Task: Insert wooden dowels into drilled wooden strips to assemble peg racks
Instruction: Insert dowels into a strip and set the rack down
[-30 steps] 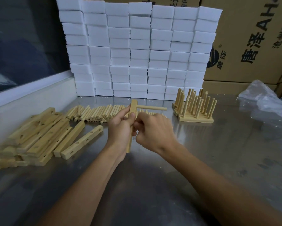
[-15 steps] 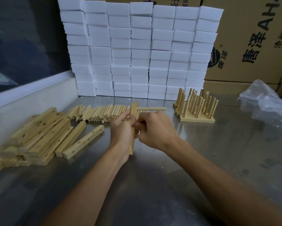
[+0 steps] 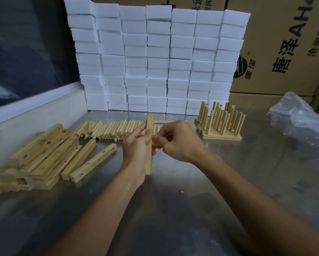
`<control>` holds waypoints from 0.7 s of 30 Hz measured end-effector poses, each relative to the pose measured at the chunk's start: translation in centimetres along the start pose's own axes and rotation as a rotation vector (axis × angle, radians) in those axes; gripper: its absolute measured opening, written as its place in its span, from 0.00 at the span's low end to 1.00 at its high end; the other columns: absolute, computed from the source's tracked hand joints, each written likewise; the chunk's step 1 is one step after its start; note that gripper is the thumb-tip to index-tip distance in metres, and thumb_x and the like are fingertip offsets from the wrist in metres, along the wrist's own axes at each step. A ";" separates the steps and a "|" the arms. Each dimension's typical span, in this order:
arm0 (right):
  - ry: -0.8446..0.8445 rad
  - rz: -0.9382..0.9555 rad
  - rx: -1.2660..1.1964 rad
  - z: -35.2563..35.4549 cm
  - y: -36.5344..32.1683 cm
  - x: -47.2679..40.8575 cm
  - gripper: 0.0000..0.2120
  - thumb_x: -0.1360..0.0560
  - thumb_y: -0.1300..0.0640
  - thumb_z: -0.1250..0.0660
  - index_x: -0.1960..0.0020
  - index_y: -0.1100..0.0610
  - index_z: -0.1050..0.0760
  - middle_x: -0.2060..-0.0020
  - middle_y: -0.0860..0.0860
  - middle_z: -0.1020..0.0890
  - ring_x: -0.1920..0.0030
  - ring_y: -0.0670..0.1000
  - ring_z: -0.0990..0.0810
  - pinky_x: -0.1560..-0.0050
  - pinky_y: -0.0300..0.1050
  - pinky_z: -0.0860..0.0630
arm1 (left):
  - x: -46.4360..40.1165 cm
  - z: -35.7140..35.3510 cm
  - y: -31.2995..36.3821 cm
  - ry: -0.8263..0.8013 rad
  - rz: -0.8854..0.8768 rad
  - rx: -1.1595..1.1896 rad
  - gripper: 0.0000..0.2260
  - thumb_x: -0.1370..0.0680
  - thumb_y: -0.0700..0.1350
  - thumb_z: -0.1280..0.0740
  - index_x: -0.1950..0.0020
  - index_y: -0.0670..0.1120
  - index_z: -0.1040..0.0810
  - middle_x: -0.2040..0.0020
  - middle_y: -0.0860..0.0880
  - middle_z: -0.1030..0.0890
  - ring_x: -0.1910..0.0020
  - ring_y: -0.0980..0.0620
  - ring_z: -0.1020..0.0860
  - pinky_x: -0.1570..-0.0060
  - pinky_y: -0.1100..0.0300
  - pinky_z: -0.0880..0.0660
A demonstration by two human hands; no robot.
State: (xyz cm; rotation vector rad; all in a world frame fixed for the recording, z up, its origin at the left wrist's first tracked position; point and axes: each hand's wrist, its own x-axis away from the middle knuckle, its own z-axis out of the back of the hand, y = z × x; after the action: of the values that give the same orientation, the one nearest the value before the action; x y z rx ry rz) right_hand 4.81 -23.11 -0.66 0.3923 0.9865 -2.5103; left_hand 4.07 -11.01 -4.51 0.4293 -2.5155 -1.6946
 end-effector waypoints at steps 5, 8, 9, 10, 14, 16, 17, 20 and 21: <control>0.160 -0.027 -0.073 1.0 0.8 -0.4 0.12 0.22 0.53 0.33 0.59 0.58 0.17 0.67 0.49 0.15 0.64 0.48 0.17 0.57 0.46 0.19 | -1.2 1.3 -0.3 0.125 0.142 0.173 0.09 0.19 0.40 0.36 0.44 0.50 0.19 0.66 0.49 0.16 0.74 0.53 0.23 0.74 0.60 0.26; 0.167 -0.135 -0.155 1.8 2.6 -0.9 0.16 0.19 0.53 0.37 0.60 0.59 0.17 0.69 0.49 0.15 0.68 0.46 0.17 0.62 0.41 0.22 | -1.9 2.1 -0.4 0.176 0.237 0.247 0.07 0.17 0.42 0.39 0.47 0.50 0.21 0.62 0.46 0.18 0.72 0.52 0.25 0.73 0.60 0.26; 0.171 -0.164 -0.130 1.8 3.3 -1.0 0.17 0.19 0.53 0.38 0.59 0.60 0.17 0.69 0.49 0.15 0.68 0.46 0.17 0.61 0.42 0.22 | -2.0 2.3 -0.5 0.188 0.269 0.269 0.07 0.17 0.43 0.39 0.48 0.50 0.22 0.59 0.45 0.20 0.71 0.51 0.26 0.73 0.60 0.27; 0.189 -0.189 -0.091 1.8 4.1 -1.0 0.17 0.19 0.53 0.38 0.60 0.60 0.17 0.68 0.49 0.15 0.67 0.47 0.17 0.60 0.44 0.20 | -2.2 2.5 -0.6 0.198 0.296 0.286 0.07 0.17 0.43 0.40 0.48 0.50 0.23 0.57 0.45 0.21 0.71 0.51 0.26 0.73 0.60 0.27; 0.229 -0.303 0.116 0.8 7.3 -0.6 0.08 0.22 0.53 0.35 0.54 0.55 0.20 0.58 0.51 0.14 0.60 0.50 0.18 0.52 0.53 0.19 | -2.4 2.7 -0.8 0.217 0.348 0.319 0.09 0.17 0.45 0.39 0.38 0.47 0.24 0.58 0.44 0.23 0.70 0.50 0.27 0.77 0.63 0.27; 0.103 -0.332 0.202 0.1 8.1 -0.2 0.14 0.22 0.50 0.34 0.39 0.53 0.23 0.47 0.51 0.17 0.51 0.50 0.20 0.44 0.54 0.22 | -2.5 2.7 -0.9 0.219 0.353 0.328 0.13 0.17 0.44 0.39 0.33 0.44 0.26 0.58 0.44 0.23 0.70 0.50 0.27 0.77 0.63 0.27; 0.027 -0.331 0.263 -0.2 8.4 0.0 0.18 0.21 0.47 0.35 0.34 0.52 0.27 0.42 0.52 0.19 0.46 0.52 0.21 0.40 0.56 0.24 | -2.5 2.7 -0.9 0.218 0.354 0.329 0.14 0.17 0.44 0.38 0.32 0.43 0.26 0.58 0.44 0.23 0.70 0.50 0.26 0.77 0.63 0.27; -0.068 -0.335 0.437 -0.9 8.9 0.0 0.20 0.21 0.43 0.38 0.33 0.51 0.26 0.36 0.53 0.25 0.35 0.56 0.28 0.33 0.62 0.34 | -2.5 2.7 -1.0 0.212 0.352 0.320 0.15 0.17 0.45 0.38 0.32 0.43 0.25 0.57 0.44 0.23 0.70 0.50 0.26 0.75 0.62 0.26; -0.051 -0.341 0.454 -1.0 9.1 -0.1 0.17 0.21 0.44 0.38 0.39 0.52 0.23 0.40 0.54 0.23 0.37 0.57 0.26 0.34 0.61 0.33 | -2.6 2.7 -1.0 0.213 0.355 0.319 0.15 0.17 0.45 0.38 0.32 0.43 0.25 0.57 0.44 0.23 0.70 0.50 0.26 0.75 0.62 0.26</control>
State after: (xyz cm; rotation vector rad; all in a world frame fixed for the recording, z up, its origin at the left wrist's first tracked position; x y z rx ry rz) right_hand 9.30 -28.48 -6.60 0.3076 0.4838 -3.0398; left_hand 6.12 -8.25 -6.22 0.1556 -2.5178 -1.0704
